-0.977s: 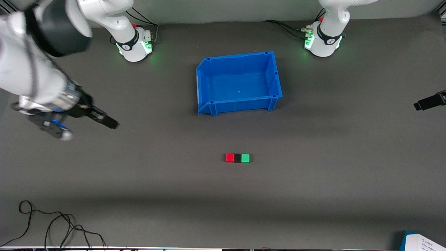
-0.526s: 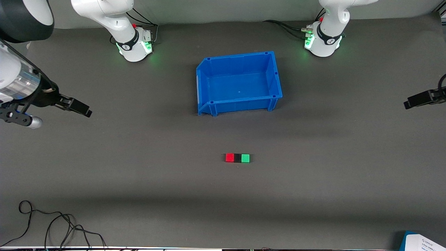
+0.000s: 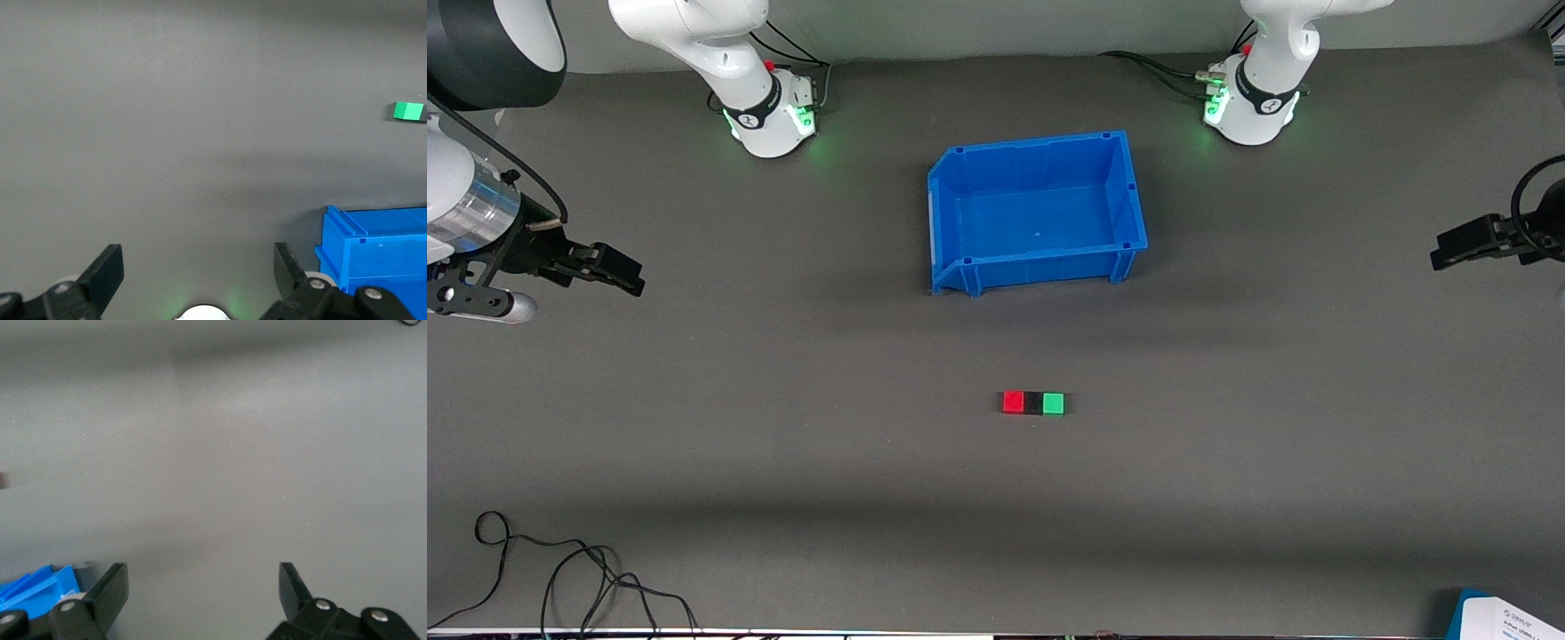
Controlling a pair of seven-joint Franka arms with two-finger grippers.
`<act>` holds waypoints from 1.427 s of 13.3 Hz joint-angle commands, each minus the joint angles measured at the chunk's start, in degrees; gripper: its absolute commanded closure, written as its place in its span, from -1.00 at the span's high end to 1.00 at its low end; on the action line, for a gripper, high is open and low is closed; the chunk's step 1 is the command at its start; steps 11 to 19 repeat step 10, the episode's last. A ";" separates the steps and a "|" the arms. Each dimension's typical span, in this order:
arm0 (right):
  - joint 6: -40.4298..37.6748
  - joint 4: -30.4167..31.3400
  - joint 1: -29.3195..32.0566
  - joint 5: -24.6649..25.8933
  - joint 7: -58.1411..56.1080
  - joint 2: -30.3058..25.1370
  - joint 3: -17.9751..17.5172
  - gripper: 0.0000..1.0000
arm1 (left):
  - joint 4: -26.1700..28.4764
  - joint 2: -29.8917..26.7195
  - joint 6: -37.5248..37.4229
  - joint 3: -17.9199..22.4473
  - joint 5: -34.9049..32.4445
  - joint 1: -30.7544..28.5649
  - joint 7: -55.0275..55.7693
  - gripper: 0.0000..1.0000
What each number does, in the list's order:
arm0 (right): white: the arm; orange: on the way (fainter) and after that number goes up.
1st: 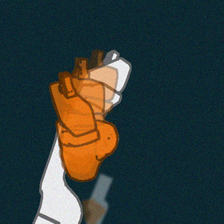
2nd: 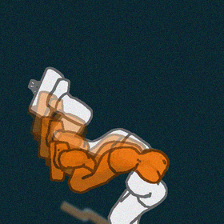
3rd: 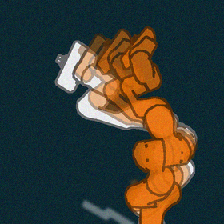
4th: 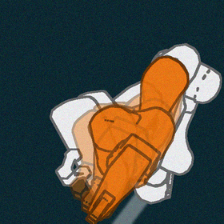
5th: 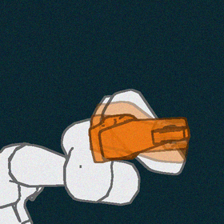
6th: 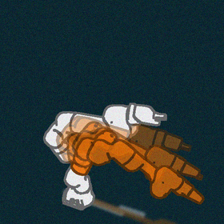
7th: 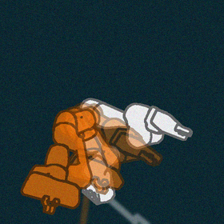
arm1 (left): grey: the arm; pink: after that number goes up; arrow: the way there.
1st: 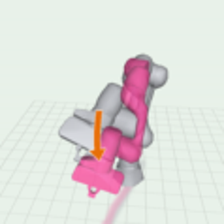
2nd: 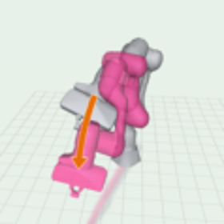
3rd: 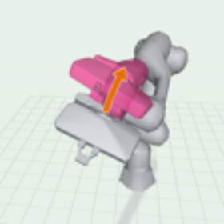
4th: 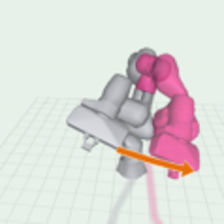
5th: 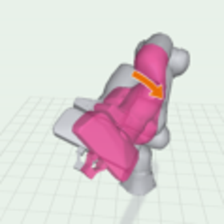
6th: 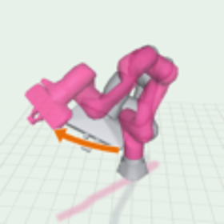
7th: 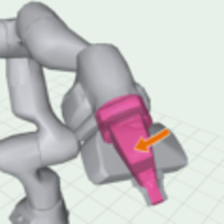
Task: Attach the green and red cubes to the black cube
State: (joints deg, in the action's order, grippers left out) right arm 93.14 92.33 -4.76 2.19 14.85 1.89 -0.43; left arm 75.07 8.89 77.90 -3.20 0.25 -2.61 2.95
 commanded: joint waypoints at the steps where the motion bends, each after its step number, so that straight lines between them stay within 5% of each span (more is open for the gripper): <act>1: 0.02 1.18 0.55 0.80 -0.78 -1.19 -0.45 1.00 | 7.88 -5.62 3.92 0.39 -0.78 1.63 -1.54 1.00; 6: 0.11 0.13 0.63 -5.79 -1.84 -0.84 0.07 1.00 | 12.82 -7.57 5.42 -0.75 -0.78 1.90 -1.72 1.00; 19: 0.02 0.04 0.63 -5.01 -1.84 -0.83 0.07 0.99 | 13.17 -7.57 6.04 -0.67 -0.78 1.47 -2.77 1.00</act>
